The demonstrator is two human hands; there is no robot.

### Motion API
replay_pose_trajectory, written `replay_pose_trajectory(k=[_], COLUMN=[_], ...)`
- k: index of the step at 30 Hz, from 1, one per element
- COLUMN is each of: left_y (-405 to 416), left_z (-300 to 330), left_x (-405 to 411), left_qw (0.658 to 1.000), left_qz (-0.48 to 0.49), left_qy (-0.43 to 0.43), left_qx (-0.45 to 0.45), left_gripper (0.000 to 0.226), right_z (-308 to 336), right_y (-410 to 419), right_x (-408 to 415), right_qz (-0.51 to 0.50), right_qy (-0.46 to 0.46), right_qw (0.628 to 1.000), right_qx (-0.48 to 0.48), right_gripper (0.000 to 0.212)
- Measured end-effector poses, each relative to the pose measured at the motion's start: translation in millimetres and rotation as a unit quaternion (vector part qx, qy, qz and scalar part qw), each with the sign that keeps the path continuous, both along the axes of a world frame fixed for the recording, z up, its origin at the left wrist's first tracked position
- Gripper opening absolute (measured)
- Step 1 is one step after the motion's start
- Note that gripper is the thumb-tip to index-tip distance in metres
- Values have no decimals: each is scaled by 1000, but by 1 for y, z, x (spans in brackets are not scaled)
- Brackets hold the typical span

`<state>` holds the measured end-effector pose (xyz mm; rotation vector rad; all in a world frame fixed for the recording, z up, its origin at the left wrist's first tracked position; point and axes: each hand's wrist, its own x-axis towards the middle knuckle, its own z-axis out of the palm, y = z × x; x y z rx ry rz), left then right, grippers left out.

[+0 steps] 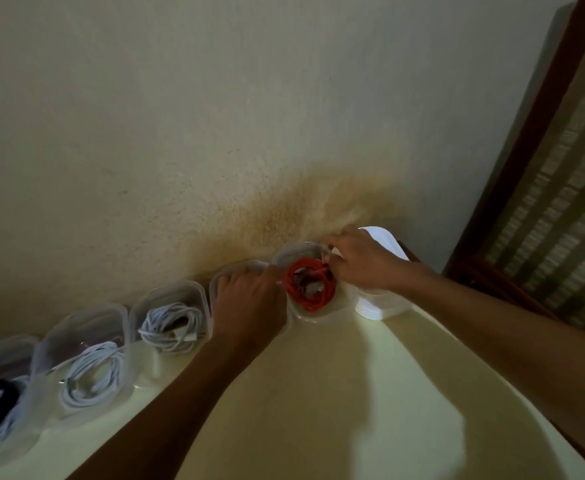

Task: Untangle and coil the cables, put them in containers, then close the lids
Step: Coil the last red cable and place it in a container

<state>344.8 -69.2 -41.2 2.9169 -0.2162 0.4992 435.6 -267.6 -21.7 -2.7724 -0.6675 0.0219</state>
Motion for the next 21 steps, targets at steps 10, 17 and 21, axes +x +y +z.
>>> replay_pose_trajectory(k=[10, 17, 21], left_y=[-98, -148, -166], left_z=[13, -3, 3], left_x=[-4, -6, -13], left_qw=[991, 979, 978], left_qz=[-118, -115, -90], left_qy=[-9, 90, 94], left_qx=[63, 139, 165], left_gripper=[13, 33, 23], right_z=[1, -15, -18], right_y=[-124, -165, -184], right_x=[-49, -58, -71], right_qz=[113, 63, 40], right_qy=[-14, -143, -138], right_qw=[986, 986, 987], right_qx=[-124, 51, 72], right_gripper=[37, 7, 5])
